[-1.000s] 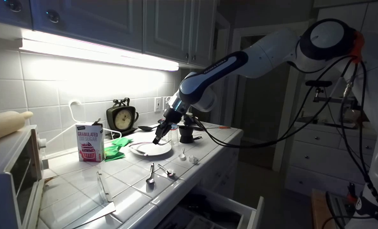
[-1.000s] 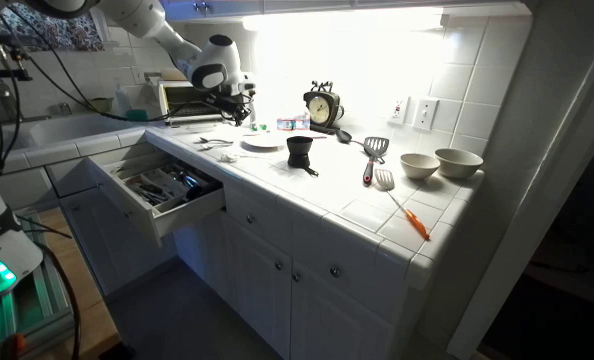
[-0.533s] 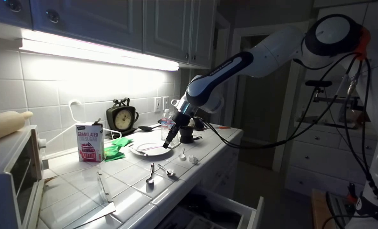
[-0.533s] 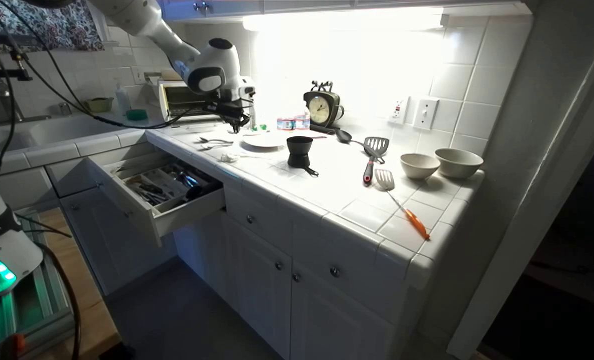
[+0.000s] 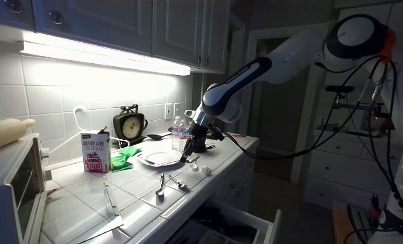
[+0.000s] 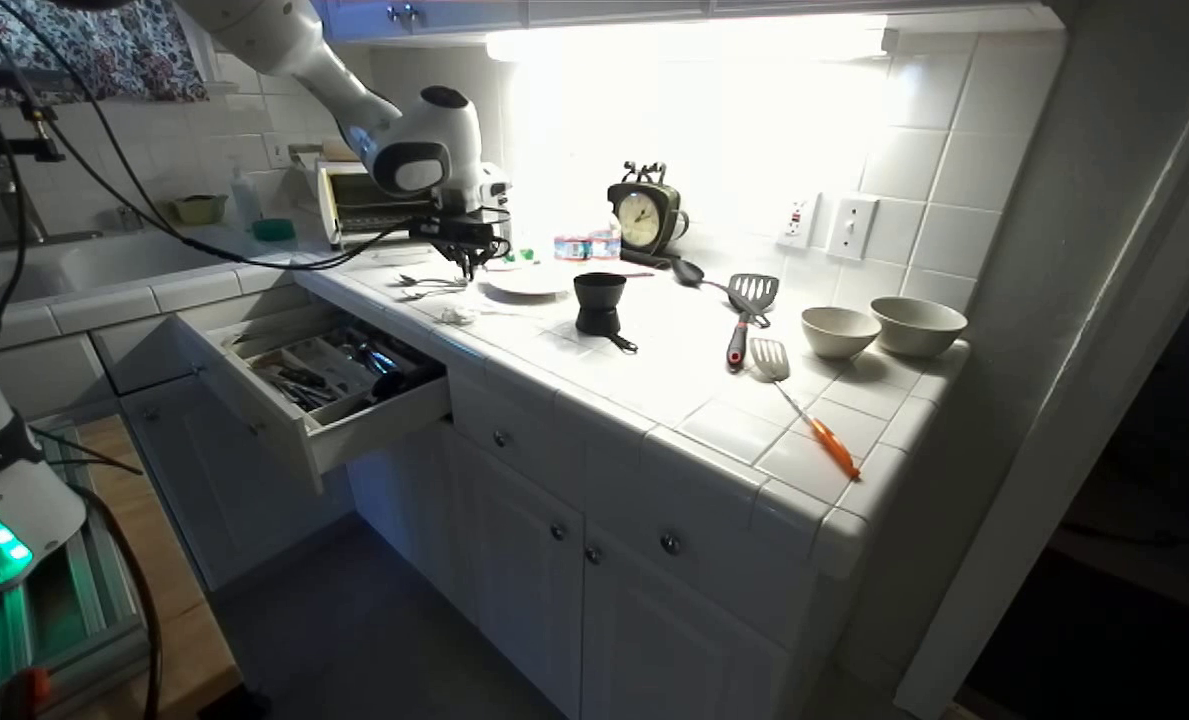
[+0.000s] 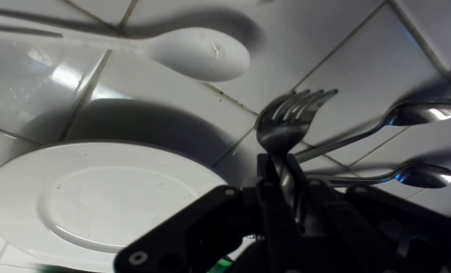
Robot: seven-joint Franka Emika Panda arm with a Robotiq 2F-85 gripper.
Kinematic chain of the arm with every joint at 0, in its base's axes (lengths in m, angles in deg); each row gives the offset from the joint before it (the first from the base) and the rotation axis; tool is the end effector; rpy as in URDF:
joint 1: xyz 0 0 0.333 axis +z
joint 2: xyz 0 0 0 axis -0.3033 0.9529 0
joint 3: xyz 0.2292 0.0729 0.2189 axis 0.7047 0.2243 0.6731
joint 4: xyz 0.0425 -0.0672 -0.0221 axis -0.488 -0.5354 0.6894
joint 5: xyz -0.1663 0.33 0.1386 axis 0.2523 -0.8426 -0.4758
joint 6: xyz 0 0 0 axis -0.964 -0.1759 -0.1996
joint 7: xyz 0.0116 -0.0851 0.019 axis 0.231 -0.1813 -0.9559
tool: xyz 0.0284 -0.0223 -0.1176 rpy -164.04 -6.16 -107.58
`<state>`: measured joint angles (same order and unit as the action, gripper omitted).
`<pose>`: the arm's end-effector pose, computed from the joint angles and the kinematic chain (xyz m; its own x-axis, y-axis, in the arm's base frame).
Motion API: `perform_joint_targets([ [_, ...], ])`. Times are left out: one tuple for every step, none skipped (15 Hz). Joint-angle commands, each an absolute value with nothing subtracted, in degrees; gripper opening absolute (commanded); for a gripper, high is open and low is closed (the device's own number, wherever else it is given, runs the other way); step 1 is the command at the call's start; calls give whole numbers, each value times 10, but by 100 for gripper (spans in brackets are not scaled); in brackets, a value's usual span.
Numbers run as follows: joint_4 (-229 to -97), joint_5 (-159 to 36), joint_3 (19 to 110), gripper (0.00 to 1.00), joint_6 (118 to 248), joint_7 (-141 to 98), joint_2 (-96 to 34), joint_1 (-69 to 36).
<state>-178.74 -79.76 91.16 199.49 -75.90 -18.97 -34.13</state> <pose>0.6689 0.0451 0.2776 0.7098 0.5722 0.4108 0.6490 -0.7580 -0.0655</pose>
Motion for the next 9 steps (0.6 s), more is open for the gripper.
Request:
perform_joint_targets([
  [-1811, -823, 905, 2, 1982, -802, -215, -342],
  [-1811, -827, 905, 2, 1981, -807, -216, -342],
  [-1812, -831, 905, 2, 1980, -813, -217, -342],
  [-1813, -836, 905, 2, 1980, -818, -218, -342],
  [-1814, -841, 906, 2, 1978, -824, -220, -343],
  [-1816, -846, 907, 2, 1976, -829, -222, -343],
  [-1818, -853, 908, 2, 1972, -837, -224, -344],
  [-1821, -857, 907, 2, 1971, -843, -226, -342],
  [-1823, -859, 904, 2, 1972, -848, -227, -340],
])
